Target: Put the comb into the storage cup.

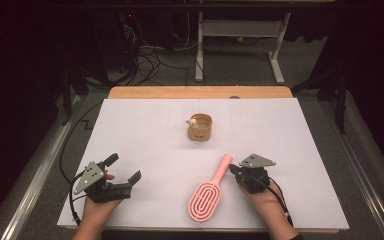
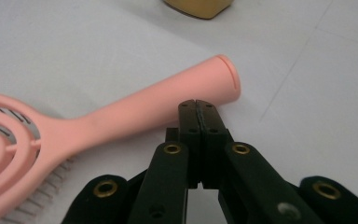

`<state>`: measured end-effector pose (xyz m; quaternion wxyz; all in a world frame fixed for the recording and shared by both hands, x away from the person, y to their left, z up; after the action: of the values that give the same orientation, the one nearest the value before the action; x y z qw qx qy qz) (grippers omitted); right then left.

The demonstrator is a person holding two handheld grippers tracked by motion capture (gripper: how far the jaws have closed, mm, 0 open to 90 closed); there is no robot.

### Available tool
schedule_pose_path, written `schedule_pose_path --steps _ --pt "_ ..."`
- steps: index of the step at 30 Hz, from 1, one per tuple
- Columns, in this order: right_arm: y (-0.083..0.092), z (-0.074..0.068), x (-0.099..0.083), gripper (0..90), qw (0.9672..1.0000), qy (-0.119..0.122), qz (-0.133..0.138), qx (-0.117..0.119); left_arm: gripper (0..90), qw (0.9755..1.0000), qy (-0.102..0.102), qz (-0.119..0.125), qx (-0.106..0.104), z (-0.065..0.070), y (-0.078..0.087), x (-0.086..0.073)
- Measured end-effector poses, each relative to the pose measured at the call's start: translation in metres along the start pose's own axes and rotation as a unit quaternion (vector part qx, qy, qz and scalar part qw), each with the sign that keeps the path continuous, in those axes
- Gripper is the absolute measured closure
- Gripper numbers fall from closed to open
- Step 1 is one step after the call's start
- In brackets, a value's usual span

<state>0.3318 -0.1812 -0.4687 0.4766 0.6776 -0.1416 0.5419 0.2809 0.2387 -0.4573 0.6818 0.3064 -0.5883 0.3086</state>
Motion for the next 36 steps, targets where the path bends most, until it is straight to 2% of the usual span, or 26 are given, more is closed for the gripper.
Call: schedule_pose_path --steps 6,9,12,14,15,27,30,35,36 --pt "-0.014 -0.002 0.007 90.0 0.9999 0.002 -0.009 0.003 0.0 1.0 0.005 0.003 0.002 -0.001 0.002 0.001" --pt "-0.027 -0.006 0.013 90.0 0.9997 0.014 -0.016 0.012 0.0 1.0 0.007 0.006 0.003 -0.002 0.003 0.001" --pt "-0.032 -0.009 0.016 90.0 0.9995 0.016 -0.02 0.015 0.0 0.9999 0.009 0.006 0.003 -0.003 0.003 0.001" --pt "-0.037 -0.011 0.02 90.0 0.9992 0.026 -0.021 0.023 0.0 0.9999 0.009 0.007 0.002 -0.003 0.003 0.001" --pt "-0.041 -0.013 0.024 90.0 0.9985 0.038 -0.023 0.032 0.0 0.9999 0.009 0.006 0.002 -0.003 0.003 0.001" --pt "-0.062 -0.023 0.043 90.0 0.9944 0.067 -0.031 0.076 0.0 0.9999 0.01 0.005 0.0 -0.003 0.002 0.0" --pt "-0.063 -0.023 0.044 90.0 0.994 0.067 -0.03 0.08 0.0 1.0 0.009 0.004 0.0 -0.004 0.002 -0.001" --pt "-0.052 -0.017 0.044 90.0 0.9951 0.059 -0.018 0.077 0.0 0.9999 0.011 0.004 0.002 -0.004 0.003 -0.001" --pt "-0.043 -0.015 0.043 90.0 0.9957 0.053 -0.01 0.075 0.0 0.9999 0.011 0.005 0.003 -0.004 0.003 -0.001"
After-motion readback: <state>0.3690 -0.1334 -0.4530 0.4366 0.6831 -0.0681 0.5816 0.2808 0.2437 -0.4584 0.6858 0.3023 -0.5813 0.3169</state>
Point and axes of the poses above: each handheld gripper's, and its own axes: y roughly backward along the jaws, x roughly out of its top, z roughly to its right, the point moved 1 cm from there along -y, roughly forward along the jaws, and after that the axes turned 9 degrees about z, right-handed, at the moved point
